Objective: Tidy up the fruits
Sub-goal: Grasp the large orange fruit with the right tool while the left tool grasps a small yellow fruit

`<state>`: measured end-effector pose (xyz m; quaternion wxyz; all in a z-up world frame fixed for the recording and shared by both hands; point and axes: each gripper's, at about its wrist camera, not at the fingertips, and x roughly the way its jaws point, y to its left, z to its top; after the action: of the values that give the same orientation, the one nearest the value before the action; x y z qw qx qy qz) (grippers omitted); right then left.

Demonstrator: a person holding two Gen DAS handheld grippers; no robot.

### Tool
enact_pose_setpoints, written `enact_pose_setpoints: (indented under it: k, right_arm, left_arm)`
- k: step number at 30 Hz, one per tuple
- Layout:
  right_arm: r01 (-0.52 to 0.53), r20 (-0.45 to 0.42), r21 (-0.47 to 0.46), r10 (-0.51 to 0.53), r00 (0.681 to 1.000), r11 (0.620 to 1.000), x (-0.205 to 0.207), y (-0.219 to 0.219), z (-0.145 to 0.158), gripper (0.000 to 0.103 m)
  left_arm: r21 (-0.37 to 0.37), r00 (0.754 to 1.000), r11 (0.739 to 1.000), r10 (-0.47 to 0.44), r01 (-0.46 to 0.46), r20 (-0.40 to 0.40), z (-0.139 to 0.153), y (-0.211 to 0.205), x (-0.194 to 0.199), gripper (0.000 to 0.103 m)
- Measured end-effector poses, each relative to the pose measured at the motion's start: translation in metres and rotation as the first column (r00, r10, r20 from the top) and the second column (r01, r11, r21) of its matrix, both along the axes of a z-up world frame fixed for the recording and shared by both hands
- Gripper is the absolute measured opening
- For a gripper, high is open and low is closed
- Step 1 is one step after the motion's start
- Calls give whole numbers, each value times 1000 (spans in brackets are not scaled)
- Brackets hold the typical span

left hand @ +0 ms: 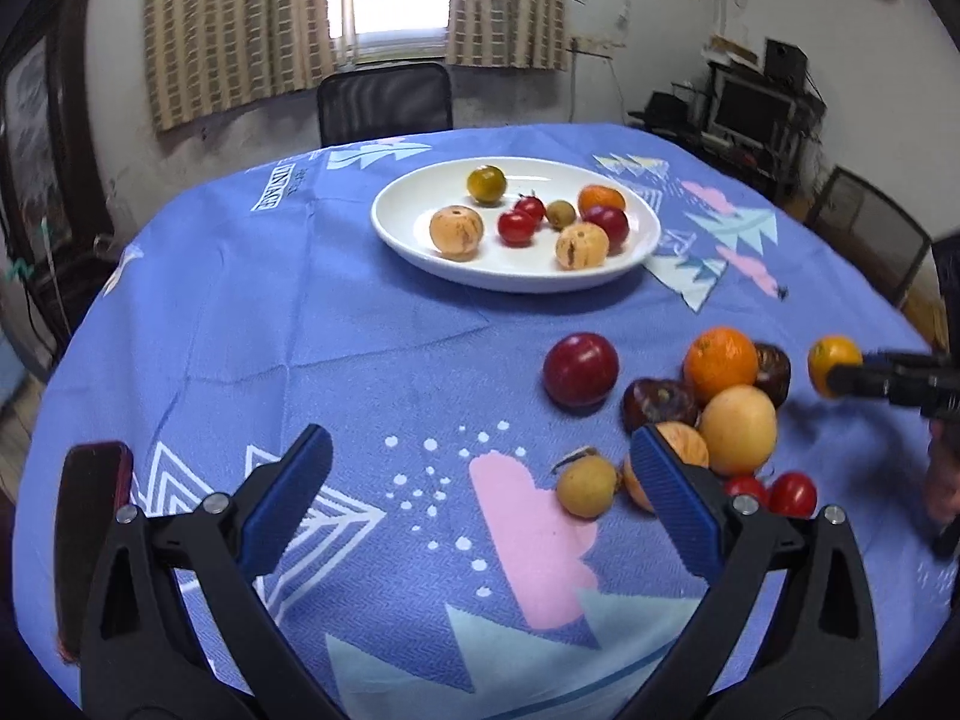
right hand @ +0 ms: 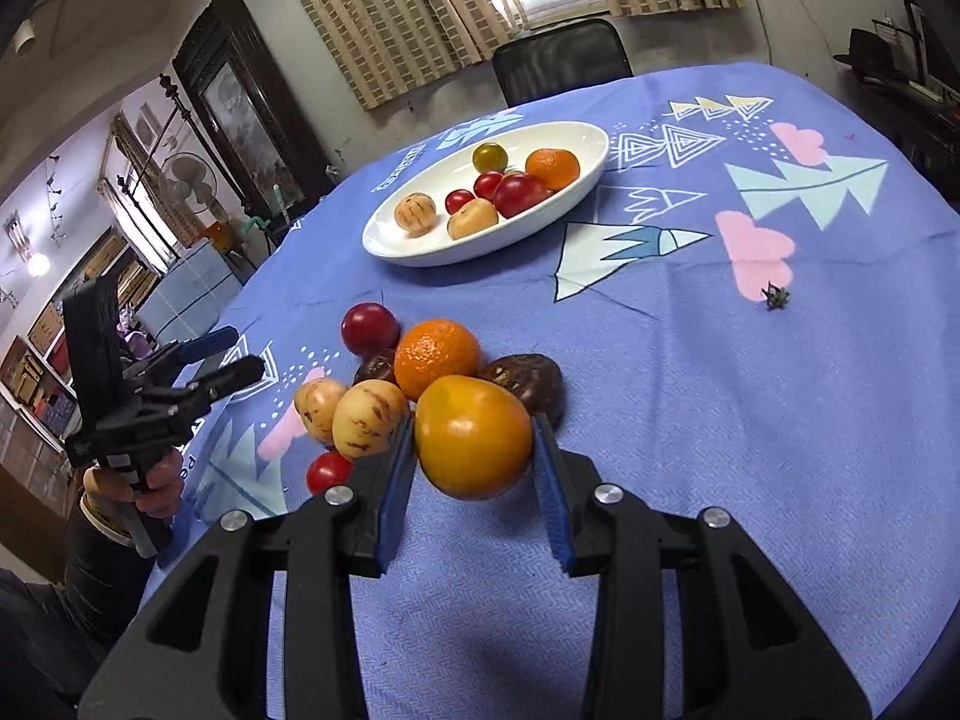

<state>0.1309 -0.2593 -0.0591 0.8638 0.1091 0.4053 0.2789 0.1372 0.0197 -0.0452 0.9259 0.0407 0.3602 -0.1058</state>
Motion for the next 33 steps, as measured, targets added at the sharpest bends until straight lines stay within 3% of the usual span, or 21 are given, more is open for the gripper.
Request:
enact_pose_setpoints:
  k: [2,4,8,9,15,19,26,33]
  right_arm:
    - [-4,-3,8,4,1000,1000,1,0,0,38]
    - [-8,0,9,8,1000,1000,0,0,1,38]
    - [-1,-2,16,1,1000,1000,1,-2,0,38]
    - [1,-3,18,-1,1000,1000,1,-3,0,38]
    - [-4,-6,22,4,1000,1000,0,-3,1,38]
    - [-11,-3,25,11,1000,1000,-1,-2,1,38]
    - [-20,-4,21,20,1000,1000,-2,-1,1,38]
    - [-15,15,36,14,1000,999,-3,-4,4,38]
  left_arm:
    - [12,1000,1000,-23,23,-8,-3,-2,-1,99]
    - [16,999,999,-34,35,-24,-6,-3,0,90]
    - [-3,993,998,-56,56,-103,-18,-1,7,51]
    - [-4,991,998,-63,63,-116,-20,-1,8,47]
    - [-35,986,991,-130,127,-108,-17,-6,1,46]
    - [-16,980,987,-162,161,-112,-20,-15,-1,47]
    - [-35,978,986,-169,166,-124,-25,-19,6,50]
    - [-70,968,979,-201,193,-147,-28,-25,7,44]
